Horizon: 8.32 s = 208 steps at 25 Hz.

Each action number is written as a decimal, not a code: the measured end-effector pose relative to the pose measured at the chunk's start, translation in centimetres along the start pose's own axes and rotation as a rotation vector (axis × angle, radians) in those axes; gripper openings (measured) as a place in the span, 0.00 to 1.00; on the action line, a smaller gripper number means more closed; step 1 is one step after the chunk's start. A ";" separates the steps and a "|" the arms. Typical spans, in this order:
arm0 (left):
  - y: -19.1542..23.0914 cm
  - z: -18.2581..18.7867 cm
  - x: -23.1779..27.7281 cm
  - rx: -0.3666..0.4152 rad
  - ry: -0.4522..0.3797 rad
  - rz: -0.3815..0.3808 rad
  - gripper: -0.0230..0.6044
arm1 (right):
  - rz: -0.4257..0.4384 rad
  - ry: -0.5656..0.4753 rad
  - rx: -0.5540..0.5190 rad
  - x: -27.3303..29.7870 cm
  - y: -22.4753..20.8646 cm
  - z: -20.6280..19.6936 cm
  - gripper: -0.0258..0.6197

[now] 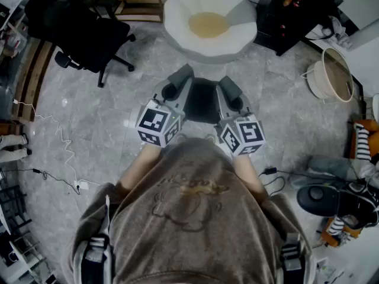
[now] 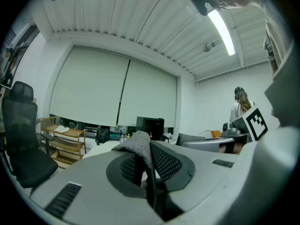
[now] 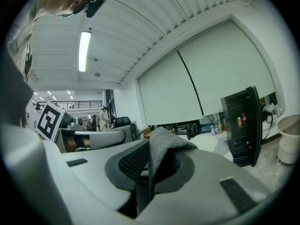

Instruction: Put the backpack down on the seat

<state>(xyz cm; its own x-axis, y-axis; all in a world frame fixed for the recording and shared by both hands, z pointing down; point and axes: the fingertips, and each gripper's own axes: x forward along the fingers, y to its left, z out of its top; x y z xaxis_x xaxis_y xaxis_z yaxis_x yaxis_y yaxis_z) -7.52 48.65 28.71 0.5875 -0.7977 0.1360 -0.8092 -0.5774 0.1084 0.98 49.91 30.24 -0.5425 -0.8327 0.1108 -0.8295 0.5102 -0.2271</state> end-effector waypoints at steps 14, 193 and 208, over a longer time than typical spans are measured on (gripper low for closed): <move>2.1 0.0 1.0 0.034 0.028 -0.091 0.08 | -0.037 -0.014 0.009 2.4 -0.5 0.1 0.08; 46.8 -5.6 83.9 -0.019 0.187 -0.139 0.08 | 0.029 0.085 0.163 72.8 -60.6 0.7 0.08; 47.3 -8.9 85.3 -0.013 0.186 -0.132 0.08 | -0.008 0.090 0.153 74.4 -61.7 -2.4 0.08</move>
<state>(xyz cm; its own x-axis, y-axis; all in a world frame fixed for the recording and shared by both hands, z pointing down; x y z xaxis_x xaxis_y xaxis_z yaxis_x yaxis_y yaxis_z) 4.42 -45.17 54.24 0.6808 -0.6686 0.2992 -0.7255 -0.6718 0.1495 11.54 -43.01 54.80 -0.5516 -0.8104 0.1974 -0.8076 0.4597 -0.3695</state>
